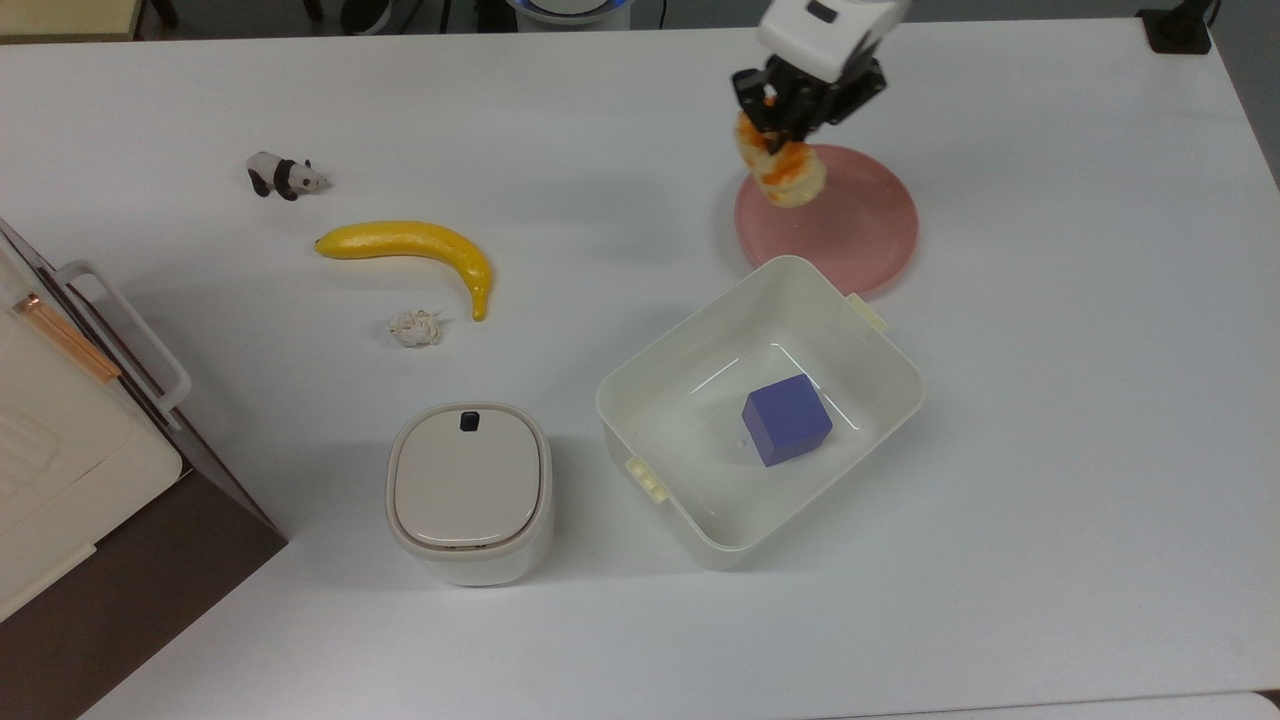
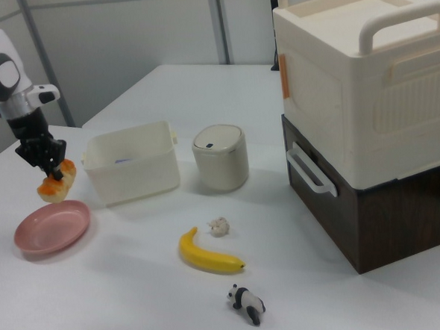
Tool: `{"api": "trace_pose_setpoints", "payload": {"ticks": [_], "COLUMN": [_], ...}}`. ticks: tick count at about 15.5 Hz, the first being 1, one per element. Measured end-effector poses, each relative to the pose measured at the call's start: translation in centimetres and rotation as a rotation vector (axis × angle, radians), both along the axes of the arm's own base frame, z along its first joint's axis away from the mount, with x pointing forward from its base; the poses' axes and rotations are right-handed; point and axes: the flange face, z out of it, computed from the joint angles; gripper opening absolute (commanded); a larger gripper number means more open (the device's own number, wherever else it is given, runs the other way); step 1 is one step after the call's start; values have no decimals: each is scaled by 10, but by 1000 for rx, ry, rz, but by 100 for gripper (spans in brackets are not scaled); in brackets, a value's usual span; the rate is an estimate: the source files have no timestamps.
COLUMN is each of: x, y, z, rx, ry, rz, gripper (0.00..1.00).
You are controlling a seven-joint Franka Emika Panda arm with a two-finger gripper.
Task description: Put the bread on a plate
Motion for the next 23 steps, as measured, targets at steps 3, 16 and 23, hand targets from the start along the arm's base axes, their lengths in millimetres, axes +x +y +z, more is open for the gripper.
{"api": "trace_pose_setpoints", "payload": {"ticks": [3, 16, 23], "x": [-9, -26, -24], "y": [40, 90, 92], "z": [-28, -111, -109], "rx": [-21, -150, -159], "ry": [-10, 35, 27], "rz": [-10, 36, 84], "gripper": [16, 70, 85]}}
